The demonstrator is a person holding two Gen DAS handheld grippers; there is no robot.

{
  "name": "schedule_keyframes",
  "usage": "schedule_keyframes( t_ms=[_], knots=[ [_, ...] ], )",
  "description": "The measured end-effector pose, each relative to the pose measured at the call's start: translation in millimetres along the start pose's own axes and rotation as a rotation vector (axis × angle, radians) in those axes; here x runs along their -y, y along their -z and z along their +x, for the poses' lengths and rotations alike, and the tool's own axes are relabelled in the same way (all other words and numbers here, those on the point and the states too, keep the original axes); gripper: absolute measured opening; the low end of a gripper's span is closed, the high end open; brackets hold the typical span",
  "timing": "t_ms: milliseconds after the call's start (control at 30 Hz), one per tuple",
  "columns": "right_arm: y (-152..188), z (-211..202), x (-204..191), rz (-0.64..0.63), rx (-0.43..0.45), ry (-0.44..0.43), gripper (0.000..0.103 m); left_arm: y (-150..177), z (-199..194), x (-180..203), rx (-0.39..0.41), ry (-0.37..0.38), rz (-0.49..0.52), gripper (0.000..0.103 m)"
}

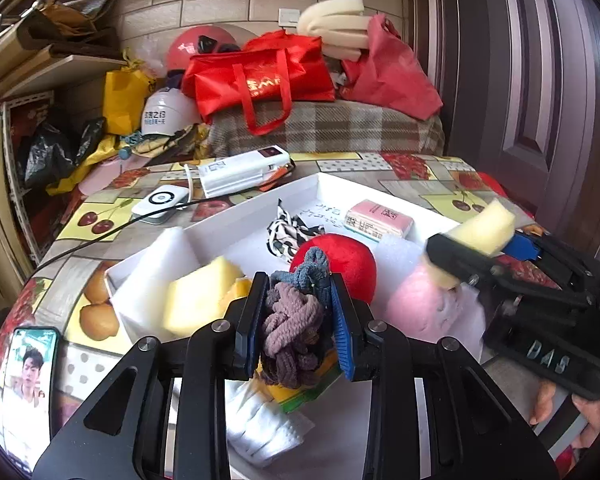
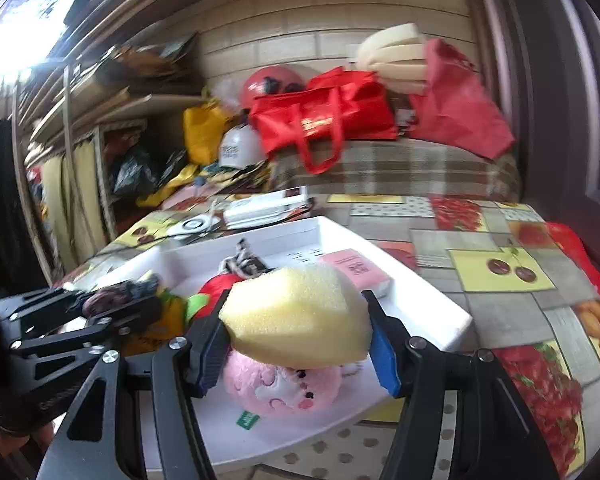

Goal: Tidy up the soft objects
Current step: 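Lift the yarn ball and foam block and carry both over the white box, then lower the yarn ball and foam block into the box and open both grippers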

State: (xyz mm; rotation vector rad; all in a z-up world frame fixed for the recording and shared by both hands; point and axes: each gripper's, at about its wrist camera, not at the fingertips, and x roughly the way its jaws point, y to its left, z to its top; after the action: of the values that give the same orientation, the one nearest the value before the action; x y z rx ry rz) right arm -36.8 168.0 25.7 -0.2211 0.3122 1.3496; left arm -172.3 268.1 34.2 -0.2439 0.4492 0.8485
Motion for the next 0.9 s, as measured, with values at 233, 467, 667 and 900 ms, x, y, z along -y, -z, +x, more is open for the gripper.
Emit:
schedule_keyframes(
  t_ms=[233,467,667,900],
  knots=[
    [-9.4,25.6,-14.3,-0.071,-0.016,0.038,0.062,-2.5,7.8,-3.6,-0.021,0.018,0.002,0.029],
    [-21.0,57.1,17.5,0.088,-0.053,0.107,0.061,-6.0,14.4,-12.6,-0.034,0.046,-0.037,0.029],
    [-18.1,43.6,22.8,0.126,0.005,0.092,0.061,-6.9,15.2,-11.0,-0.031,0.047,-0.022,0.029],
    [-20.8,37.3,-13.7,-0.054,0.067,0.091,0.063,-6.4,10.9,1.8,-0.008,0.132,0.040,0.029]
  ],
)
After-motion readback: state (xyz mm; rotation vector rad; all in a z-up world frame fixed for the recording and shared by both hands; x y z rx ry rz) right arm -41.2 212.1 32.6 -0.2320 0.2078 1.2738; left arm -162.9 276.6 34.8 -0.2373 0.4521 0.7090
